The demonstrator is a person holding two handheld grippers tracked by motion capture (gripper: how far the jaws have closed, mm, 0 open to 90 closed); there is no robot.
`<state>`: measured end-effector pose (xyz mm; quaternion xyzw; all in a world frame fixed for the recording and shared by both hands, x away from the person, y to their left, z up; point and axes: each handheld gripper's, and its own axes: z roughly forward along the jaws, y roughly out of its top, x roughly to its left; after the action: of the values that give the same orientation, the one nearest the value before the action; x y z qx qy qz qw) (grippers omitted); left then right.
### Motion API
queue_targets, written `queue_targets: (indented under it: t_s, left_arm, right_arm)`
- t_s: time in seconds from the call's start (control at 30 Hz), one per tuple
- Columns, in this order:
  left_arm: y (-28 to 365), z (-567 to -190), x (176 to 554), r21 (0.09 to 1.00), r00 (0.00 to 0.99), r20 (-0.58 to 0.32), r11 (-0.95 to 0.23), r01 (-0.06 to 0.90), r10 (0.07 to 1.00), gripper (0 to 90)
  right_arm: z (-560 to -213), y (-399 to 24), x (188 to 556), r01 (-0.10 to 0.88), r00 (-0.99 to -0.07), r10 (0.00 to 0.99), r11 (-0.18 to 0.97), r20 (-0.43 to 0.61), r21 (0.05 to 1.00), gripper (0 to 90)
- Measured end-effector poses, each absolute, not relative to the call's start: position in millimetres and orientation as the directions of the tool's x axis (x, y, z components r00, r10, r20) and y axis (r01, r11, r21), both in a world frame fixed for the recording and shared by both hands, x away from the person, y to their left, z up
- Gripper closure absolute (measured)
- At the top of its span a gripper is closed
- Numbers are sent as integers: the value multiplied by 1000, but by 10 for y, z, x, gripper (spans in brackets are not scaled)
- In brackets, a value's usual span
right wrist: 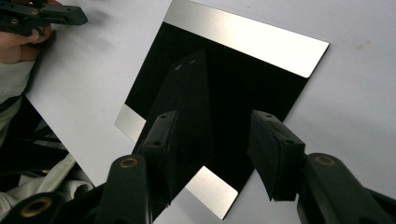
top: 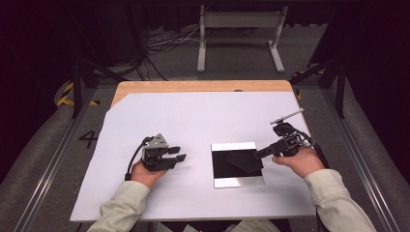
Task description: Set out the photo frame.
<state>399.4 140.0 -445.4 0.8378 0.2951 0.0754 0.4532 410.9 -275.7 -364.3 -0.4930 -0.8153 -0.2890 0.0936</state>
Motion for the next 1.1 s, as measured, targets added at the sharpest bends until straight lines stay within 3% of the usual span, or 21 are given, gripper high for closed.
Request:
queue_targets:
  t_s: [1.1]
  left_arm:
    - [1404, -4456, 3994, 801, 812, -142, -416, 430, 566, 571]
  right_arm:
    - [-3909, -2515, 4160, 883, -468, 710, 363, 526, 296, 445]
